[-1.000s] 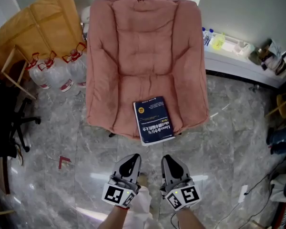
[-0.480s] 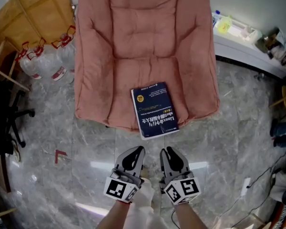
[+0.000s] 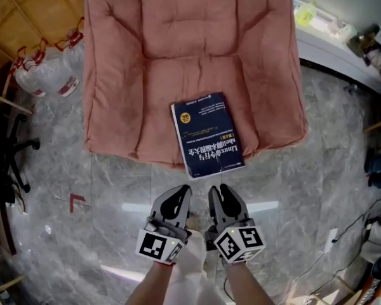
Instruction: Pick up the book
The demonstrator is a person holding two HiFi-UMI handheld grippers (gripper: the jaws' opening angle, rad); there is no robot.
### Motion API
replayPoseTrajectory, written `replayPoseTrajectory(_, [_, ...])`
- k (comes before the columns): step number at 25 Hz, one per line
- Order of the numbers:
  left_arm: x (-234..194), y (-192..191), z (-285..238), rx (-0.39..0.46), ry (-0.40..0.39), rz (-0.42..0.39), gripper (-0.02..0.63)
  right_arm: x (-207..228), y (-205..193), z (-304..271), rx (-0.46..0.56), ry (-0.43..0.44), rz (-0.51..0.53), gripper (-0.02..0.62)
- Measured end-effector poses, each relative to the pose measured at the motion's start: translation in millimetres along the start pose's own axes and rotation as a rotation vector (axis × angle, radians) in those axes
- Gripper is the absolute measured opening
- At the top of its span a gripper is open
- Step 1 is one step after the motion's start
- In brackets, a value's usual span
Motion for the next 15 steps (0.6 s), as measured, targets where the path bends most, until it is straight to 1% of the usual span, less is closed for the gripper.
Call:
replayPoseTrajectory(2, [-3.9, -5.0, -2.8, -0.003, 0.003, 0.003, 0.011, 7.3, -8.2, -5.1, -0.009, -0.016, -0.04, 0.114])
replayPoseTrajectory(5, [-8.7, -11.4, -9.0, -0.007, 0.006, 0.006, 0.011, 19.4, -19.4, -13.3, -0.026, -0.037, -0.126, 0.127])
replayPoseTrajectory(11, [-12.8, -19.0, -24.5, -0.011, -0.014, -0.006, 0.011, 37.4, -32.1, -30.1, -0.025, -0.042, -0.286, 0.224])
replayPoseTrajectory(15, [-15.6, -24.3, -28.1, 0.0, -0.013, 0.018, 0.011, 50.2, -34.4, -41.3, -0.013, -0.059, -0.365, 0.31])
Point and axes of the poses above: the fingertips, and each gripper's own axes: z backward along the fingers, x to its right, y out of its top, the point moved 6 cm from there along z, backward along the fingers, and after that the axes turned 3 degrees about z, right-handed, at the moved point
